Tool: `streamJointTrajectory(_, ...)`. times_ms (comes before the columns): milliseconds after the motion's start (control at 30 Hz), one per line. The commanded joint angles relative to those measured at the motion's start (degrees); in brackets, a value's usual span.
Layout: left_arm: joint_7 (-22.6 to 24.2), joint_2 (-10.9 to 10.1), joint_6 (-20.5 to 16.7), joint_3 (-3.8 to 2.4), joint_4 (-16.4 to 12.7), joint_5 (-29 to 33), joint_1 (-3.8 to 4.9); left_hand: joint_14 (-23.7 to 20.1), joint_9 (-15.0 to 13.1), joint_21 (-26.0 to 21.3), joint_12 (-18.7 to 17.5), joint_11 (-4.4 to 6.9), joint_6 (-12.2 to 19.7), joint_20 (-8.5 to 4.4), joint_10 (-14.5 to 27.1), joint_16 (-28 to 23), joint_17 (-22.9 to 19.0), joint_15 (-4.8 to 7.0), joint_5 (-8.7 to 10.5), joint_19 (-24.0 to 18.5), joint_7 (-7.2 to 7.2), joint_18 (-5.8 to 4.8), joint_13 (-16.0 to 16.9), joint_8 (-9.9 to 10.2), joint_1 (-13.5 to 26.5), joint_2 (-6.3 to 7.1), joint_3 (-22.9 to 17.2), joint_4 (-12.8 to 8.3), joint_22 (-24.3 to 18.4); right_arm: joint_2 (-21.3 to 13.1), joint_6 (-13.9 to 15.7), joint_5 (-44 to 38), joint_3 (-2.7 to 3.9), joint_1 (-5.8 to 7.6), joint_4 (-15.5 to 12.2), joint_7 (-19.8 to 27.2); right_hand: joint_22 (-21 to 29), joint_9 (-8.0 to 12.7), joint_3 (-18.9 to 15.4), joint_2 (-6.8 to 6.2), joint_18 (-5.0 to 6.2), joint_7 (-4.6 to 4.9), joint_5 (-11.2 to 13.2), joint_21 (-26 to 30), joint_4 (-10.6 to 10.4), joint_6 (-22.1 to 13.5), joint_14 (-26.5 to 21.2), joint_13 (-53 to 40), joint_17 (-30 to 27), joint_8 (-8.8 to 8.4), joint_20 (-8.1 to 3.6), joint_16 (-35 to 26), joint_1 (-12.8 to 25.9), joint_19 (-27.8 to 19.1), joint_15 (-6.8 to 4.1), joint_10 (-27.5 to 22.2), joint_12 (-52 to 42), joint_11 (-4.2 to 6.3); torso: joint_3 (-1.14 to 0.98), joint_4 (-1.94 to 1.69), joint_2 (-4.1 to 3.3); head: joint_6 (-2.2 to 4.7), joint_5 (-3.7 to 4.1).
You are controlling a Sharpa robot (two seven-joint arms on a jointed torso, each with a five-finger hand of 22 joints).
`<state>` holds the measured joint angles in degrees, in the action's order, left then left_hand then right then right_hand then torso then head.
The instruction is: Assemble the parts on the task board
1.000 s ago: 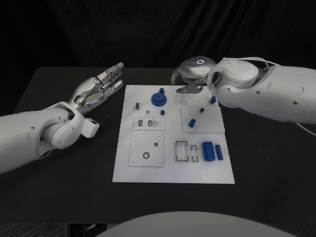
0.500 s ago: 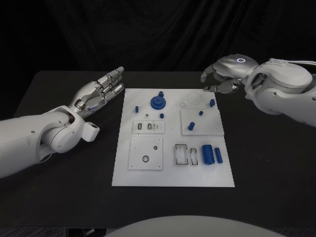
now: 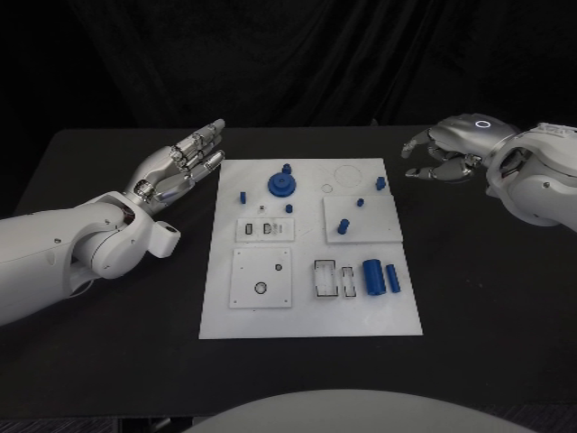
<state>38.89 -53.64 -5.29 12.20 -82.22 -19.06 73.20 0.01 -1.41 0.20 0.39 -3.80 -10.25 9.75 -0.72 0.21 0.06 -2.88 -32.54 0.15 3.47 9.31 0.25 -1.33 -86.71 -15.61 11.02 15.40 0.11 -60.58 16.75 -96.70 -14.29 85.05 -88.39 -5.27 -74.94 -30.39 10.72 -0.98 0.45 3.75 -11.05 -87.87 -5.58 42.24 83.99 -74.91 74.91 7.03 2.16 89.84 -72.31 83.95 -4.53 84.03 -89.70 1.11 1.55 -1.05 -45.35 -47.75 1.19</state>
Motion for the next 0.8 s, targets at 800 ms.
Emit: streamJointTrajectory(800, 6.8, -0.2, 1.2, -0.04, 0.2, -0.1, 0.04, 0.0, -0.1, -0.1, -0.2, -0.11, -0.1, 0.53, -0.1, -0.2, -0.1, -0.23, -0.23, 0.0, -0.37, 1.0, 0.0, -0.2, -0.8, -0.07, -0.6, 0.0, 0.0, 2.4, 1.2, 1.4, 0.04, -3.25, 2.5, 0.0, -14.5, 5.2, 0.9, -0.52, -0.01, -0.02, -5.7, -0.6, -2.1, 1.3, 6.0, -15.1, 15.1, -3.2, -0.37, 0.2, -1.4, 5.2, -0.14, 6.0, -0.3, 0.21, 0.12, 0.01, 0.05, -0.18, 0.19)
